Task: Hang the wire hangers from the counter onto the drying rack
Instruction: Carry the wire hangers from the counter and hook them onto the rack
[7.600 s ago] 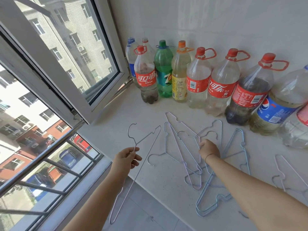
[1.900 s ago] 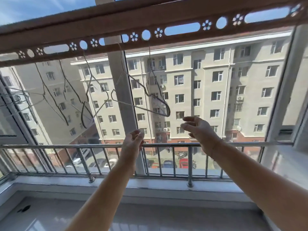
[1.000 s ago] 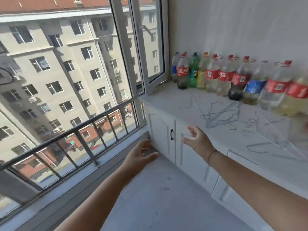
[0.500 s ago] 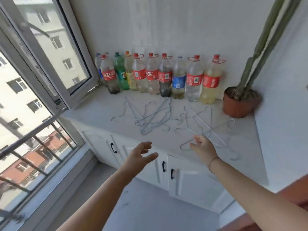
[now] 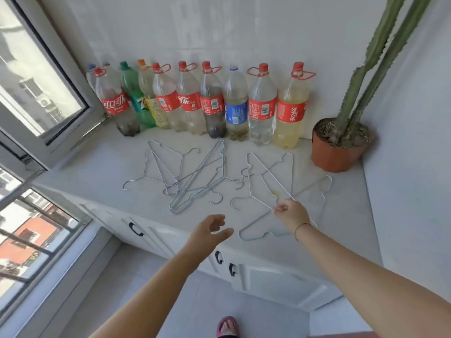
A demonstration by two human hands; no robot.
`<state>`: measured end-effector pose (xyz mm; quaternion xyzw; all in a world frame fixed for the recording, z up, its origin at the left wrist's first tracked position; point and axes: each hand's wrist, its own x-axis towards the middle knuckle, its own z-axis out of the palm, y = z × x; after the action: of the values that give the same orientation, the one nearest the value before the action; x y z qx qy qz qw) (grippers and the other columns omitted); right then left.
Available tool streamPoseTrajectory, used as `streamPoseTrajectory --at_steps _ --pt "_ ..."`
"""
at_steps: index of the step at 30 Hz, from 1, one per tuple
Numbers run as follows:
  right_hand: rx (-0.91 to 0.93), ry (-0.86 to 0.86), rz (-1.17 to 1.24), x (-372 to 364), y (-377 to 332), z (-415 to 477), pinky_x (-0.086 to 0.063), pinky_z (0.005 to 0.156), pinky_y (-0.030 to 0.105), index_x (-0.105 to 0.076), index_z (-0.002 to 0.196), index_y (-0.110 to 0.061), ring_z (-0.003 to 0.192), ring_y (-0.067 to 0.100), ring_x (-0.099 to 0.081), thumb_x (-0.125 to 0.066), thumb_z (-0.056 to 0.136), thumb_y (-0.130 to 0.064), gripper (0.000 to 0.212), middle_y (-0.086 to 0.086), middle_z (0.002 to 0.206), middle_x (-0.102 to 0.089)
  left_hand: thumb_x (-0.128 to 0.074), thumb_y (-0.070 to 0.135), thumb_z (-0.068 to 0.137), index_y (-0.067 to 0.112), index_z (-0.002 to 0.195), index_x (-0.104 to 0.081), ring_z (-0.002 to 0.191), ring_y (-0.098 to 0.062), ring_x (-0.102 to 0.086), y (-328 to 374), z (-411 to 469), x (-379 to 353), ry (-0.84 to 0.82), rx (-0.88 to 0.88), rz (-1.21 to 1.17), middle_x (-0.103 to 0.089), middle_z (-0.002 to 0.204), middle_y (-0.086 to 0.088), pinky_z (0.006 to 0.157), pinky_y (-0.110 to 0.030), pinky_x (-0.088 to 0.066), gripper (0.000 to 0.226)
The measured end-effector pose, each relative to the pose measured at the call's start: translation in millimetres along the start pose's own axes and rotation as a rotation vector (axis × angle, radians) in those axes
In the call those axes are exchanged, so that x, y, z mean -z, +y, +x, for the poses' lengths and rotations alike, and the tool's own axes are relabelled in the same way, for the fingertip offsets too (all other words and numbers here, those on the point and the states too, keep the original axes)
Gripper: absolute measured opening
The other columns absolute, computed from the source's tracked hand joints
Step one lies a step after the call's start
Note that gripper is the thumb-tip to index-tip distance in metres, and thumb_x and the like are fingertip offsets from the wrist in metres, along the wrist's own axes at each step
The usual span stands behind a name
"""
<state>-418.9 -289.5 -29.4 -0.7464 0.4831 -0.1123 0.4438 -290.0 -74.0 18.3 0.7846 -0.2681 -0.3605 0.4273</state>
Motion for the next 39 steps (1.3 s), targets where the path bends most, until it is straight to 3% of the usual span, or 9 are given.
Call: streamPoseTrajectory --at_steps 3,7,17,25,28,31,34,37,39 --pt "-0.038 -0.034 -0.071 -14 0 28 -0.048 0.084 0.031 -0.067 0.087 -0.018 0.090 0.020 -0.062 -0.065 0.075 -0.023 0.013 -0.005 0.089 -0.068 -0.068 0.033 0.083 0.024 0.123 -0.053 0.112 -0.005 -0.052 3 29 9 -0.004 0.012 0.006 -0.059 0.117 0.011 0.090 -0.024 -0.038 0.043" --pt "-0.064 -0.054 -0.198 -31 -5 56 -0.046 0.092 0.036 -0.067 0.091 -0.021 0.096 0.020 -0.060 -0.067 0.075 -0.030 0.019 -0.009 0.085 -0.065 -0.068 0.031 0.083 0.023 0.121 -0.054 0.111 -0.005 -0.054 3 66 21 -0.040 0.030 0.000 -0.060 0.116 0.010 0.088 -0.023 -0.038 0.041" --pt "-0.042 -0.035 -0.462 -63 -7 98 -0.047 0.078 0.030 -0.062 0.080 -0.026 0.094 0.020 -0.059 -0.061 0.078 -0.026 0.003 -0.006 0.090 -0.066 -0.068 0.028 0.084 0.023 0.113 -0.059 0.106 -0.008 -0.058 1 149 53 -0.144 0.071 0.015 -0.063 0.110 0.007 0.083 -0.018 -0.040 0.031" --pt "-0.079 -0.009 0.040 -51 -17 101 -0.041 0.061 0.022 -0.057 0.072 -0.022 0.064 0.013 -0.054 -0.065 0.080 -0.012 0.015 -0.007 0.065 -0.057 -0.064 0.027 0.087 0.020 0.118 -0.057 0.100 -0.002 -0.057 16 185 53 -0.238 0.066 -0.030 -0.062 0.111 0.004 0.079 -0.018 -0.040 0.032" --pt "-0.045 0.020 0.200 -35 -30 97 -0.040 0.059 0.024 -0.063 0.080 -0.016 0.053 0.012 -0.047 -0.063 0.084 -0.014 0.004 -0.010 0.051 -0.054 -0.061 0.026 0.089 0.021 0.118 -0.054 0.097 -0.002 -0.055 29 190 43 -0.256 0.059 -0.055 -0.061 0.109 0.007 0.085 -0.023 -0.035 0.030" --pt "0.000 0.091 0.314 -13 -46 95 -0.040 0.056 0.025 -0.066 0.083 -0.014 0.049 0.012 -0.044 -0.063 0.086 -0.019 0.006 -0.007 0.047 -0.052 -0.062 0.025 0.088 0.022 0.125 -0.051 0.105 -0.008 -0.056 42 195 33 -0.241 -0.011 -0.038 -0.059 0.116 0.006 0.085 -0.021 -0.039 0.038" --pt "0.056 0.120 0.268 17 -64 90 -0.040 0.054 0.016 -0.070 0.085 -0.015 0.046 0.002 -0.046 -0.063 0.086 -0.020 0.008 -0.005 0.051 -0.053 -0.063 0.023 0.087 0.022 0.132 -0.047 0.115 -0.009 -0.051 63 201 28 -0.176 -0.161 0.055 -0.056 0.125 0.008 0.092 -0.021 -0.036 0.047" --pt "0.156 0.014 0.165 46 -80 82 -0.039 0.055 0.014 -0.072 0.087 -0.016 0.051 0.003 -0.048 -0.063 0.086 -0.019 0.009 0.001 0.056 -0.056 -0.063 0.030 0.087 0.026 0.135 -0.045 0.120 -0.004 -0.041 92 205 29 -0.131 -0.379 0.206 -0.046 0.128 0.015 0.100 -0.022 -0.029 0.051" --pt "0.210 -0.087 0.117 60 -91 76 -0.039 0.056 0.014 -0.073 0.089 -0.013 0.055 0.008 -0.051 -0.064 0.086 -0.019 0.011 0.006 0.063 -0.061 -0.063 0.035 0.087 0.028 0.132 -0.049 0.119 -0.003 -0.041 112 206 29 -0.190 -0.486 0.302 -0.048 0.127 0.015 0.103 -0.022 -0.029 0.048"
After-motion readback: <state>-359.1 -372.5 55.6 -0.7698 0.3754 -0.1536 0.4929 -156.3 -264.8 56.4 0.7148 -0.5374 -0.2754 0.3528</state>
